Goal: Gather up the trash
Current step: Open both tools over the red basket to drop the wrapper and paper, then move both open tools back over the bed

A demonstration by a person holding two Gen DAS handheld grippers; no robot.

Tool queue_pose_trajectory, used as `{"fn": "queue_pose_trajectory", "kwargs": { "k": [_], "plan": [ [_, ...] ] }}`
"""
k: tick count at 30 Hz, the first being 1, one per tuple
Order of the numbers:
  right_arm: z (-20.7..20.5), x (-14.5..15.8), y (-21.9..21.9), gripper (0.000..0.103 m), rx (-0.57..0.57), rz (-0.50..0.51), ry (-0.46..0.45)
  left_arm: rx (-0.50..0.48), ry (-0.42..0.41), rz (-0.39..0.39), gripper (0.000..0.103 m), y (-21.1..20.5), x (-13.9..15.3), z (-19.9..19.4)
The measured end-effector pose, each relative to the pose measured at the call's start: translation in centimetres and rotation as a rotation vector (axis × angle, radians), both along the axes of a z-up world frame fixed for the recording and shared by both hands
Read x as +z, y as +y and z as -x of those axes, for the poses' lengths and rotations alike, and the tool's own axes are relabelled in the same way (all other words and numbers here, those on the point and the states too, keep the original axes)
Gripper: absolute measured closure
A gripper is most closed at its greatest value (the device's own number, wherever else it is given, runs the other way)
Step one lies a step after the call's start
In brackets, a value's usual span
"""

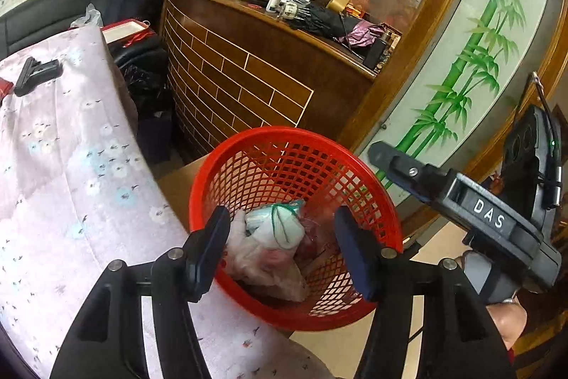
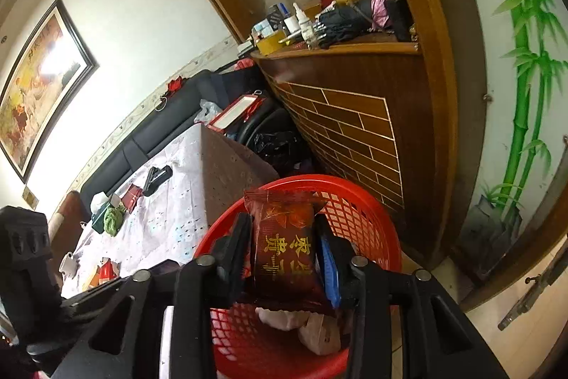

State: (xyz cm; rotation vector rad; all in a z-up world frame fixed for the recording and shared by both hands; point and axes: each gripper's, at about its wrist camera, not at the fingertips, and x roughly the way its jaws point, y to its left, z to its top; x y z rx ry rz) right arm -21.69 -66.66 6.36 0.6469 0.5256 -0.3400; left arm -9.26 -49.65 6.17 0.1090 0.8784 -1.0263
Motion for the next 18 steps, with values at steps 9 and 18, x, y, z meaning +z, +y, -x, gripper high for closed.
{"fn": "queue_pose_trajectory", "kwargs": {
  "k": [9,18],
  "plan": [
    [1.0,0.5,1.6,0.041,-0.037,0.052,-0.016,0.092,-0.103,0.008,0.041,7.6,2.1,0.2],
    [-1.9,2.2,11.1,0.027,0.083,0.220,0.038,0.244,-0.121,0.003,0.041,18.7,2.3,-0.5]
  ]
}}
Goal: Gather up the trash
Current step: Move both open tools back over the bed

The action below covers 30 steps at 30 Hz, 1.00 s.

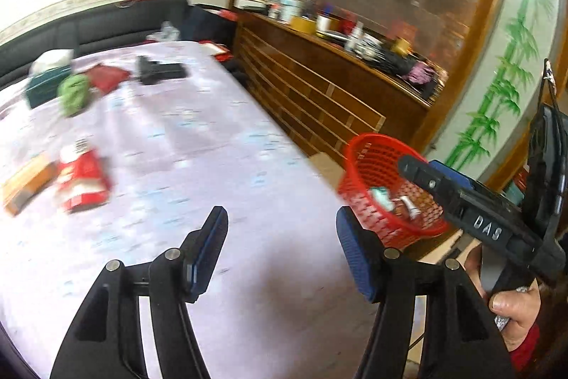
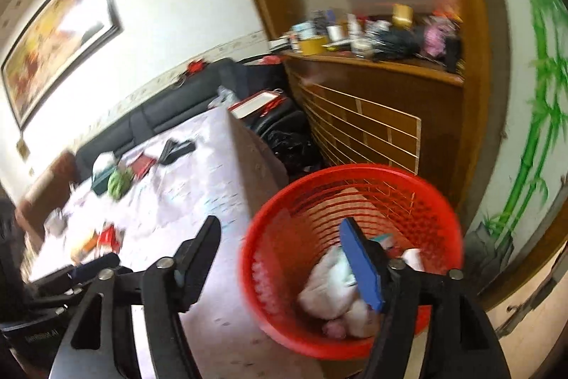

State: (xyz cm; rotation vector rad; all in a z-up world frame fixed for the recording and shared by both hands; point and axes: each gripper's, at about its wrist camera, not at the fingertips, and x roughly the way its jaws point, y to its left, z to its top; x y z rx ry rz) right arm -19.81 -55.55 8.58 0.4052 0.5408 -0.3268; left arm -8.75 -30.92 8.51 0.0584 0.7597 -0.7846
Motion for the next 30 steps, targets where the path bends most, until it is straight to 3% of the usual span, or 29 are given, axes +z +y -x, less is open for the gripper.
{"fn": "queue_pose_trajectory", "kwargs": {
  "k": [10,20,23,26,30],
  "plan": [
    [-4.7,0.4,14.0,0.020,0.180,0.205,0.065,0.218,-0.068,0.031,0.039,13.7,1.2,-0.9],
    [-10.0,0.1,22.1,0.020,0.440,0.089,0.124,0.467,-0.049,0.023,0.038,26.7,0.3,-3.5],
    [-12.2,-0.1,23.6,0.020,0.467,0.047,0.150,0.496,-0.034,0.031,0.038,28.3,-0.1,-4.3],
    [-15.9,-0.8,25.6,0.020,0.490,0.078,0.203,0.500,-0.040,0.015,0.038,29.1,-0.2,-4.7],
    [-21.4,-2.7,27.4,0.020,0.509,0.084,0.276,0.489,-0.030,-0.004,0.023,29.6,-0.3,-5.1]
  ]
}}
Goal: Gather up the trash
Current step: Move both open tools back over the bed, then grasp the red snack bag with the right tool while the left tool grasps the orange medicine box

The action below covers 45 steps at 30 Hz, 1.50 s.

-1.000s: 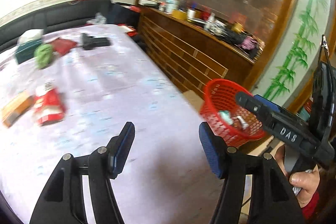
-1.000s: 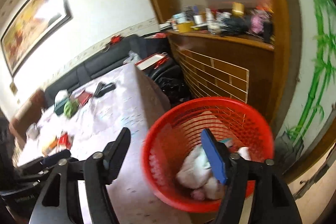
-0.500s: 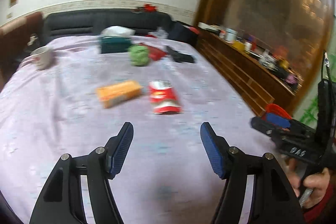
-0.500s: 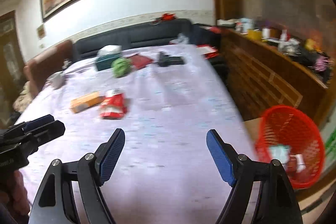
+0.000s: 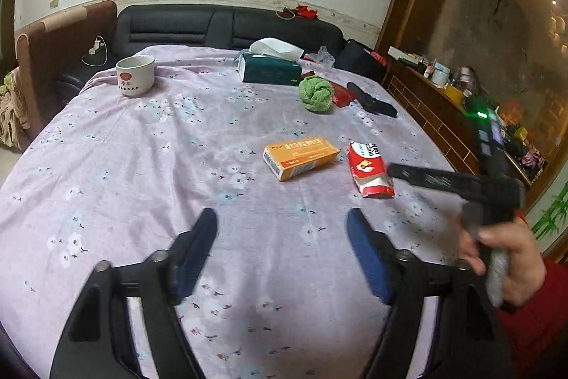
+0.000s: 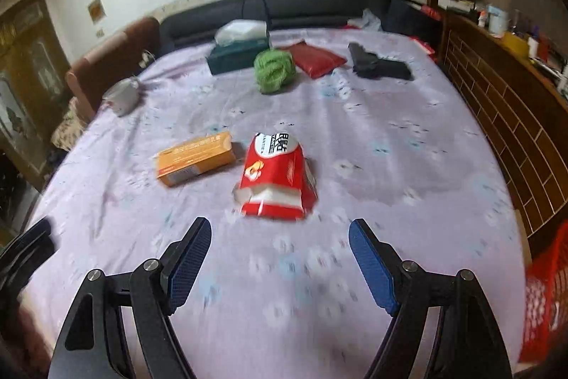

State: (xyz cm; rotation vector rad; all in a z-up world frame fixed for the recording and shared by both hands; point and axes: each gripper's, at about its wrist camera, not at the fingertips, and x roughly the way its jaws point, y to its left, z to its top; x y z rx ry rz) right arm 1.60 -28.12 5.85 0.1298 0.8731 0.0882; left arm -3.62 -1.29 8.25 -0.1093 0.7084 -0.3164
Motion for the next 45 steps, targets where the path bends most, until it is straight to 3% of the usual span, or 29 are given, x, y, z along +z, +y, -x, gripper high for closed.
{"fn": "queue_pose_trajectory", "kwargs": {
  "k": [7,9,10,11,13,15,20,27,30,33,35,37,40,42,45],
  "plan": [
    [-7.0,-3.3,0.7,0.020,-0.031,0.033,0.064,-0.030,0.026,-0.015,0.023,0.0,0.4,-2.6],
    [-7.9,-4.1,1.1,0.028,-0.025,0.029,0.077,-0.039,0.035,-0.023,0.023,-0.5,0.6,-3.7],
    [-8.0,-4.5,1.3,0.042,-0.024,0.043,0.091,-0.046,0.038,-0.029,0.023,-0.9,0.6,-4.4],
    [-8.1,-5.0,1.4,0.043,-0.014,0.034,0.100,-0.049,0.042,-0.037,0.022,-1.3,0.6,-4.9],
    [-7.7,-4.8,1.5,0.058,-0.017,0.043,0.061,-0.064,0.054,-0.045,0.022,-2.2,0.5,-6.3],
    [-6.8,-4.0,1.1,0.064,-0.008,0.013,0.009,-0.069,0.073,-0.048,0.022,-3.3,0.4,-8.3],
    [-4.8,-3.1,-0.6,0.064,-0.023,-0.058,-0.162,-0.073,0.128,-0.055,0.022,-5.9,-0.8,-14.1],
    [-4.7,-2.8,-3.5,0.064,-0.051,-0.167,-0.171,-0.096,0.272,0.000,0.022,-7.8,-4.8,-20.4],
    [-5.0,-3.2,-4.6,0.063,-0.069,-0.222,-0.139,-0.153,0.294,0.000,0.023,-9.1,-5.6,-20.1],
    [-5.0,-3.2,-5.3,0.063,-0.096,-0.228,-0.130,-0.224,0.279,-0.082,0.023,-11.2,-6.0,-18.0],
    [-4.9,-3.0,-5.6,0.063,-0.103,-0.241,-0.135,-0.242,0.245,-0.176,0.023,-12.8,-6.3,-16.5],
    [-4.8,-2.9,-5.5,0.063,-0.105,-0.235,-0.139,-0.249,0.225,-0.203,0.023,-13.8,-6.4,-15.8],
    [-4.7,-2.9,-5.3,0.063,-0.101,-0.224,-0.141,-0.167,0.248,-0.220,0.034,-14.2,-7.3,-16.6],
    [-4.7,-2.8,-5.1,0.063,-0.095,-0.216,-0.143,-0.111,0.222,-0.216,0.052,-13.8,-7.4,-16.7],
    [-4.6,-2.7,-5.1,0.063,-0.098,-0.197,-0.153,-0.091,0.218,-0.182,0.054,-13.5,-7.3,-16.2]
  ]
}}
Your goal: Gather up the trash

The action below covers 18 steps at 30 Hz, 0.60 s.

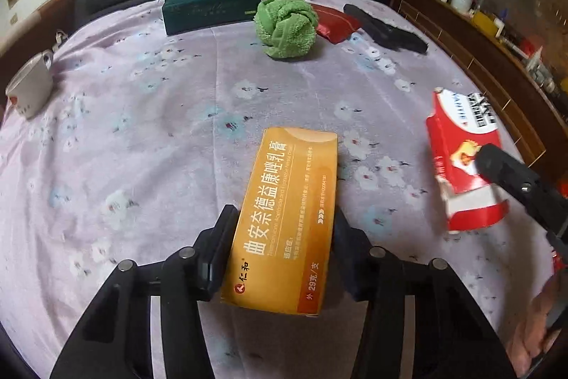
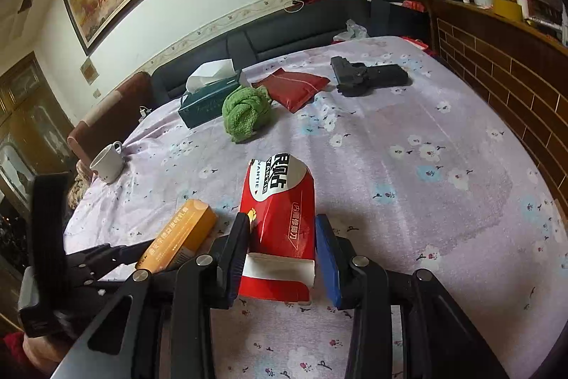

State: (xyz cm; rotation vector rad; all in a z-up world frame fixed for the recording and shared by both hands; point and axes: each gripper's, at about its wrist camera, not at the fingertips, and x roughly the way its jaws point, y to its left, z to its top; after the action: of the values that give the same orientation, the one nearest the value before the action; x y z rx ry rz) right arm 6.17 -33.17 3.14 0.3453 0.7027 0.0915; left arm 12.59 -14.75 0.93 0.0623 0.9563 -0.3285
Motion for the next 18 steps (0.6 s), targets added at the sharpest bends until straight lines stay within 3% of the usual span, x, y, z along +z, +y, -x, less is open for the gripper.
{"fn": "queue_pose_trajectory", "kwargs": {
  "k": [3,7,10,14,18],
  "plan": [
    [0.0,0.0,0.0,0.063,-0.004,0.007,-0.001,0.053,-0.037,0.004,0.054,0.7,0.2,1.6],
    [0.0,-0.1,0.6,0.063,0.003,0.047,0.001,0.137,-0.184,0.030,0.054,1.5,2.2,4.9],
    [0.3,0.1,1.7,0.063,0.005,0.119,-0.014,0.177,-0.294,0.043,0.054,1.7,3.3,6.5],
    [0.7,0.3,3.2,0.063,0.000,0.232,-0.043,0.175,-0.409,-0.009,0.054,1.2,4.0,7.5],
    [0.9,0.4,3.7,0.063,-0.005,0.283,-0.052,0.185,-0.422,-0.011,0.054,1.7,3.9,7.7]
  ]
}}
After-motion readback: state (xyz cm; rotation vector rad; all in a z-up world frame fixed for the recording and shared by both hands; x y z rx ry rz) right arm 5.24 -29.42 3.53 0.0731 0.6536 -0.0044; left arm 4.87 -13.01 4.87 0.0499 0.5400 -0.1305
